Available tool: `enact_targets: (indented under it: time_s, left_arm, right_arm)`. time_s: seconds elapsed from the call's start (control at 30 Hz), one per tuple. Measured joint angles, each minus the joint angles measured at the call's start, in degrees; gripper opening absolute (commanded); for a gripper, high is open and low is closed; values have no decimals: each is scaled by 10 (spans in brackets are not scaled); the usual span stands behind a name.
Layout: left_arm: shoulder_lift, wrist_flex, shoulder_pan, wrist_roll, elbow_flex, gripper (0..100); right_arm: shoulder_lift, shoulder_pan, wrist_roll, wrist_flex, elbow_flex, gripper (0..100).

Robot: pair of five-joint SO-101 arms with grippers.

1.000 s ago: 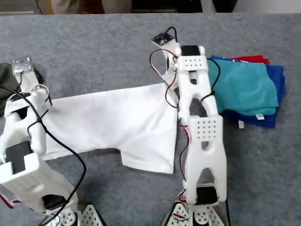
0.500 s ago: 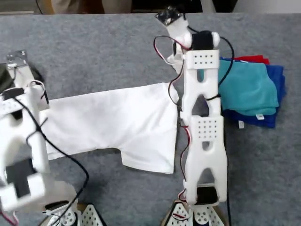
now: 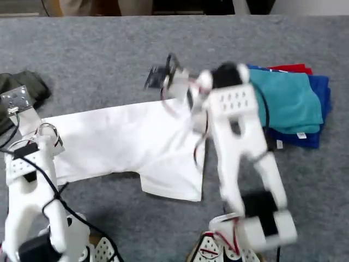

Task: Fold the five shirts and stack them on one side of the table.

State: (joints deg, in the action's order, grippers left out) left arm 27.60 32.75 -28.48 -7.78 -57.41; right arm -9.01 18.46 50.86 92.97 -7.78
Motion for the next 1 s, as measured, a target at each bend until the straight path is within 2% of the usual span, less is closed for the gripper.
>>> enact_targets:
  time_s: [0.07, 0.23, 0.4, 0.53, 0.87, 1.0]
  left_arm:
    - [-36, 0, 0, 7, 17, 22]
    - [-127, 0, 0, 30, 69, 22]
    - [-156, 0, 0, 33, 94, 22]
    - [-159, 0, 0, 33, 97, 21]
    - [-164, -4, 0, 33, 104, 21]
    - [-164, -4, 0, 33, 104, 21]
  right_arm:
    - [-80, 35, 4, -23, -110, 228]
    - [-251, 139, 1, -106, -333, 225]
    - [-270, 240, -38, -179, -473, 239]
    - [-231, 267, -55, -233, -494, 239]
    - [-75, 273, -67, -342, -498, 239]
    - [-18, 273, -70, -342, -461, 239]
